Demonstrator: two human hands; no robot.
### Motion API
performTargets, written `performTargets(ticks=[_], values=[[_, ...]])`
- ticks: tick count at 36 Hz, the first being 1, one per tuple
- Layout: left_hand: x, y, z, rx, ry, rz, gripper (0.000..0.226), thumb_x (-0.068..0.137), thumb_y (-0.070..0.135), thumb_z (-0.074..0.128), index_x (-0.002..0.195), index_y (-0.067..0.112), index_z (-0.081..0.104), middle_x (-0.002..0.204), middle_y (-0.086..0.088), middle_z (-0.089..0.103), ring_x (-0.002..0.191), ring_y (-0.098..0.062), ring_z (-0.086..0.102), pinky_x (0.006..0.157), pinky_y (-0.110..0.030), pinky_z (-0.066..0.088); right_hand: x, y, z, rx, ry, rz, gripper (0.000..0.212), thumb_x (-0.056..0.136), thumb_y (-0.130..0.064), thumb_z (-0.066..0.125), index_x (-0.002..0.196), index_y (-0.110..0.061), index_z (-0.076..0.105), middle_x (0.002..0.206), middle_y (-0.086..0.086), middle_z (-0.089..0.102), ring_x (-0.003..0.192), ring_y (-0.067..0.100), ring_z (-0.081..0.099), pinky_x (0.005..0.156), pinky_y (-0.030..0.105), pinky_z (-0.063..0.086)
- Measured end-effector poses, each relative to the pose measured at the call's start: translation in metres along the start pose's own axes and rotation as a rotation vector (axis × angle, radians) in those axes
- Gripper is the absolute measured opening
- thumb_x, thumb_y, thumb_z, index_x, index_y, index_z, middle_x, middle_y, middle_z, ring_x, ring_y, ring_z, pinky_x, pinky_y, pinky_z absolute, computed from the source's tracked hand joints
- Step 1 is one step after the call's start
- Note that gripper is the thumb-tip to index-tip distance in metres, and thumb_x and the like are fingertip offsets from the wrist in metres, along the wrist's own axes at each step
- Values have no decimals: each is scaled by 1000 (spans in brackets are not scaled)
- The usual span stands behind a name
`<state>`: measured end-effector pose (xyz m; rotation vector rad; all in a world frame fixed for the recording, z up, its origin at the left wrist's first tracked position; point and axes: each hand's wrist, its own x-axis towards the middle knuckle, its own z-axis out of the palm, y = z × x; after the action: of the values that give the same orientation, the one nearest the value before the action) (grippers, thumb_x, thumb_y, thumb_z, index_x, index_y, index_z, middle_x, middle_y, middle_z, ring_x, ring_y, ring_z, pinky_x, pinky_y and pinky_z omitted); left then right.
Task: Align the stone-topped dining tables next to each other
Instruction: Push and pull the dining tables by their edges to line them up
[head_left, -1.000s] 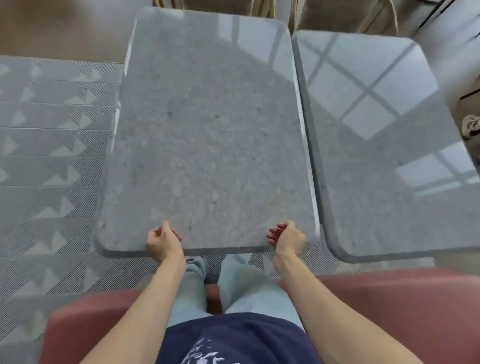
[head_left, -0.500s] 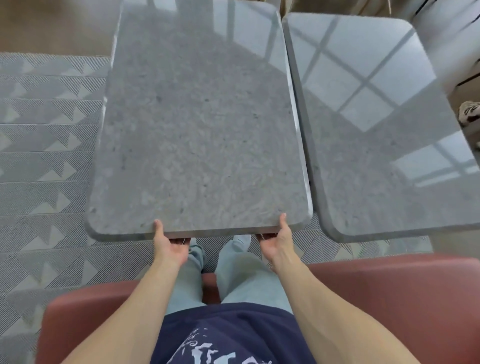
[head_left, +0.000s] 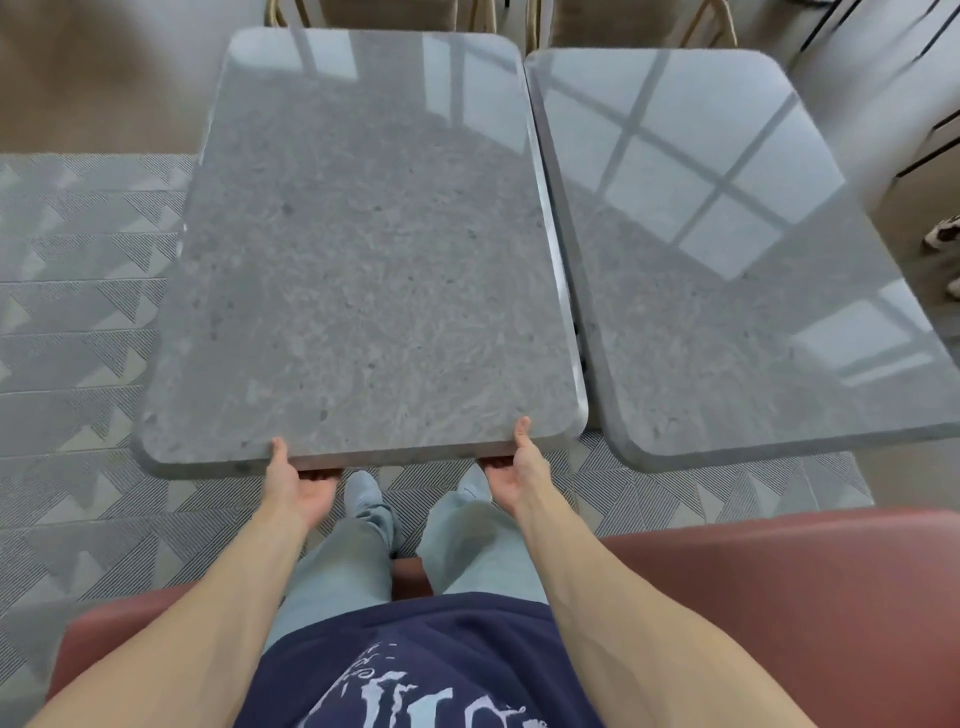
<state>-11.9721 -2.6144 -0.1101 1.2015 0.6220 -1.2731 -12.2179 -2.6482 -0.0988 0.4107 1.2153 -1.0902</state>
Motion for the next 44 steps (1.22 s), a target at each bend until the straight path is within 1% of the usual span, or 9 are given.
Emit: performTargets(ticks=[5, 10, 15, 23, 26, 29, 35, 37, 44], values=[[-3, -1, 0, 2, 12, 9, 59, 96, 48, 54, 138, 7, 47, 133, -12, 57, 122, -29, 56, 109, -44, 42, 2, -1, -4, -14, -13, -9, 62, 93, -25, 66, 144, -4, 38, 133, 23, 57, 119, 40, 58, 101, 55, 48], [-7, -10, -4, 14, 15, 12, 57, 97, 49, 52, 135, 7, 47, 133, -13, 56, 120, -30, 55, 110, -46, 41, 4, -4, -12, -20, -11, 3, 63, 92, -25, 66, 144, -4, 38, 134, 23, 56, 121, 42, 56, 102, 58, 46], [-13, -18, -13, 9, 26, 3, 59, 98, 47, 52, 140, 7, 44, 137, -15, 53, 128, -32, 52, 111, -48, 39, 1, -8, -23, -46, -16, 2, 59, 94, -28, 64, 142, -2, 41, 133, 23, 57, 120, 41, 57, 102, 55, 47], [-21, -23, -18, 5, 27, -2, 57, 98, 46, 51, 140, 7, 45, 139, -14, 52, 129, -31, 51, 112, -47, 38, -4, -8, -35, -50, -32, 1, 55, 94, -28, 63, 139, -1, 45, 131, 22, 58, 119, 40, 57, 103, 54, 46], [-22, -24, -22, 5, 15, -4, 58, 98, 47, 51, 139, 7, 45, 138, -15, 53, 127, -30, 52, 111, -46, 39, -7, -8, -37, -49, -36, 3, 55, 95, -27, 62, 140, 0, 44, 133, 23, 57, 121, 40, 56, 105, 54, 45], [-21, -27, -27, 7, 9, -3, 56, 98, 47, 51, 137, 7, 46, 137, -15, 54, 116, -30, 55, 110, -46, 40, -9, -8, -42, -54, -39, 4, 55, 95, -28, 61, 140, 0, 44, 134, 23, 57, 122, 40, 56, 105, 54, 45], [-25, -32, -35, 15, 16, 2, 57, 98, 47, 50, 139, 7, 45, 139, -16, 52, 128, -32, 51, 112, -48, 37, -18, -8, -51, -74, -58, 7, 53, 98, -27, 58, 141, 1, 43, 135, 22, 56, 124, 39, 55, 101, 51, 47], [-29, -34, -37, 13, 15, 1, 58, 98, 47, 50, 139, 7, 44, 139, -16, 52, 129, -32, 50, 113, -47, 37, -21, -10, -55, -88, -69, 13, 52, 98, -26, 57, 141, 1, 44, 135, 22, 56, 124, 39, 55, 102, 51, 46], [-40, -39, -43, 4, 34, 2, 56, 98, 47, 50, 139, 9, 45, 139, -14, 51, 129, -30, 50, 113, -46, 37, -27, -10, -65, -112, -70, 32, 51, 100, -27, 54, 141, 1, 44, 135, 23, 57, 122, 39, 56, 92, 48, 48]])
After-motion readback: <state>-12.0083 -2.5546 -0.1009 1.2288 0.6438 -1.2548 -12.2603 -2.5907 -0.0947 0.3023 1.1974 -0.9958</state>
